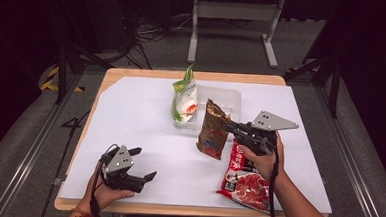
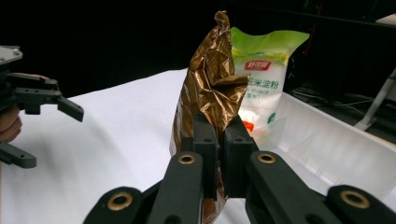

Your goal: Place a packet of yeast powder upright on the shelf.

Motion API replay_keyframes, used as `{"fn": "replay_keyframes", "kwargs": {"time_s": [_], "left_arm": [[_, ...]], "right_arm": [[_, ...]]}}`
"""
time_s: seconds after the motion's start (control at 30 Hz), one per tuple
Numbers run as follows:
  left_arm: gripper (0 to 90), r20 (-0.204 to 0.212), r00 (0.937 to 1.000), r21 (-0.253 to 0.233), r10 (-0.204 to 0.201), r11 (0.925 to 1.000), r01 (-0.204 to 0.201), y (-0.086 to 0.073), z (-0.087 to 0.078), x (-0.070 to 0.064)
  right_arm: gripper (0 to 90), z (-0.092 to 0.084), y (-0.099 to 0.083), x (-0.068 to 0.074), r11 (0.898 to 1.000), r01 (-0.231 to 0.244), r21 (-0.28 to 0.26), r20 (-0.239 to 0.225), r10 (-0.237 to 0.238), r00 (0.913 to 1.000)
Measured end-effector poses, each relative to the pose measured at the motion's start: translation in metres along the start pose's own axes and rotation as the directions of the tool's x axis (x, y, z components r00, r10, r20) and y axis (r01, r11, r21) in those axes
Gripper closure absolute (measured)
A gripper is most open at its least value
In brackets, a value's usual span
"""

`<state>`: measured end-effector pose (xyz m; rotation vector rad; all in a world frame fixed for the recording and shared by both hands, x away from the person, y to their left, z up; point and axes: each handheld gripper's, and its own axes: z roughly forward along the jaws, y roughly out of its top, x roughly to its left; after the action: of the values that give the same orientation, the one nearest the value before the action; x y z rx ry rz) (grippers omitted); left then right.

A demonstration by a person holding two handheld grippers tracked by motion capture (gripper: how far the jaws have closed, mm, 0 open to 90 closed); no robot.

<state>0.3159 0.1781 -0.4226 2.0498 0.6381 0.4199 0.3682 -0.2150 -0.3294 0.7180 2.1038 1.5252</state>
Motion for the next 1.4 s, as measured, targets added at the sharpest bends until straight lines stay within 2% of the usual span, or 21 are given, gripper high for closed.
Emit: {"fn": "replay_keyframes", "kwargs": {"time_s": [0.27,0.5,0.73,1.03,1.4], "left_arm": [[11.4,0.008,0.9995,-0.032,-0.029,0.9991,0.029,-0.002,0.001,0.005],[11.2,0.024,0.9997,-0.011,0.002,0.9999,-0.001,-0.002,0.007,0.001],[11.1,0.035,0.9994,-0.008,0.004,1.0000,-0.004,-0.002,0.009,0.000],[11.0,0.033,0.9995,-0.016,0.001,0.9999,-0.001,-0.002,0.008,0.000],[11.0,0.034,0.9994,-0.008,0.003,1.0000,-0.002,-0.003,0.010,0.000]], "right_arm": [[86.9,0.006,0.007,-0.005,1.000,0.004,-0.021,0.039,-0.003,0.9992],[86.9,0.017,0.014,-0.010,1.000,0.002,-0.020,0.094,0.000,0.9955],[86.9,0.026,0.025,-0.016,1.000,-0.009,-0.028,0.139,0.013,0.9903],[86.9,0.043,0.041,-0.027,1.000,-0.004,-0.017,0.220,0.007,0.9754],[86.9,0.064,0.044,-0.041,1.000,-0.029,0.003,0.281,0.027,0.9592]]}}
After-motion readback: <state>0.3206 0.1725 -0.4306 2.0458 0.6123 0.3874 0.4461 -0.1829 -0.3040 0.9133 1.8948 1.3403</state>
